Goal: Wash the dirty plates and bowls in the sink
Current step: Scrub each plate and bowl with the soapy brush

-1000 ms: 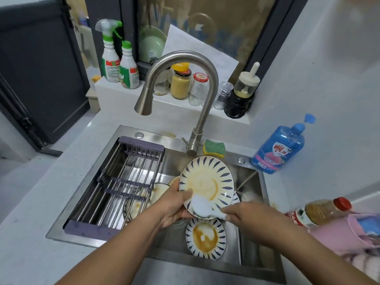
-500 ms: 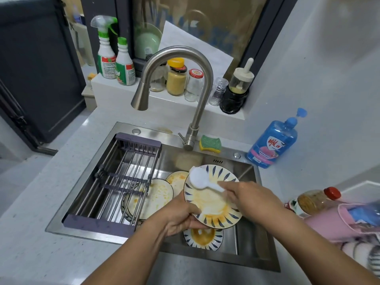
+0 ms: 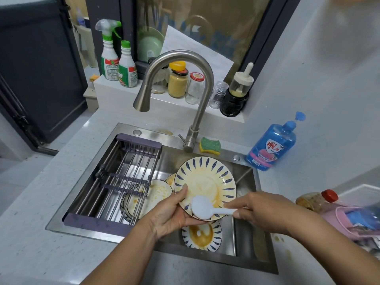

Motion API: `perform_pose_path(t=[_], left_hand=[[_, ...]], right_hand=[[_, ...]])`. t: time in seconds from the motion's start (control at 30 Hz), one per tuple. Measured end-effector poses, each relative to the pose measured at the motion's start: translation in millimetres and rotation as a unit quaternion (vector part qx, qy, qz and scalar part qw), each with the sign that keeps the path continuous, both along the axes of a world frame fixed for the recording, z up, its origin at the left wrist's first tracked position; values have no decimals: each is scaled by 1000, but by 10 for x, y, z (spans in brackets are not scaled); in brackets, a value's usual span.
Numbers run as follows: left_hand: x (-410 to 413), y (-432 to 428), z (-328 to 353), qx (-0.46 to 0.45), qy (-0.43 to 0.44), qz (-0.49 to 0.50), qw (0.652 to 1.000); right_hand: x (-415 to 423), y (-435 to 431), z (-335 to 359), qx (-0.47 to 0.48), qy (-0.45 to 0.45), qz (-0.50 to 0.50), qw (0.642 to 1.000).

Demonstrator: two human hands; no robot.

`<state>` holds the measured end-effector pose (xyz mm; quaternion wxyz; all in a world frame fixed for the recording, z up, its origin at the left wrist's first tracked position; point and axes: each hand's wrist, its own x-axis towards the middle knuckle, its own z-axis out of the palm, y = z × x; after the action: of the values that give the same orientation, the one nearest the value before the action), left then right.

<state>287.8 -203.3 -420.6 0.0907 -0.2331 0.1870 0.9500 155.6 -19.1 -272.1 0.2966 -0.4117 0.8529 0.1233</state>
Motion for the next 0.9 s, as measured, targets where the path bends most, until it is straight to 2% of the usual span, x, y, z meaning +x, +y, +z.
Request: perform_pose_path(t=[0.13,0.23,0.43,0.57,0.63,0.8,0.9], left_hand=[[-12,-22,-9,-37,-25,19,999],[-6,-39,-9,-56,-16,9,998],[-63,-33,-6,-88,5,-21,996],[-94,54,-67,-96,24,-81,992],[-105,80,-81,-95,31,-98,990],[-140,6,-50,-117,12,-40,992],[-179,-31,-16,-146,-21,34,988]], right_hand=[[-7,62,62,27,106,37,993],[-72,110,50,21,170,9,985],[104,16,-48,-8,82,14,997],[124,-180,-111,-45,90,13,995],[88,-267,-119,-40,130,27,990],[-125,-171,-279,-18,239,-27,971],[-125,-62,-336,12,195,-55,979]])
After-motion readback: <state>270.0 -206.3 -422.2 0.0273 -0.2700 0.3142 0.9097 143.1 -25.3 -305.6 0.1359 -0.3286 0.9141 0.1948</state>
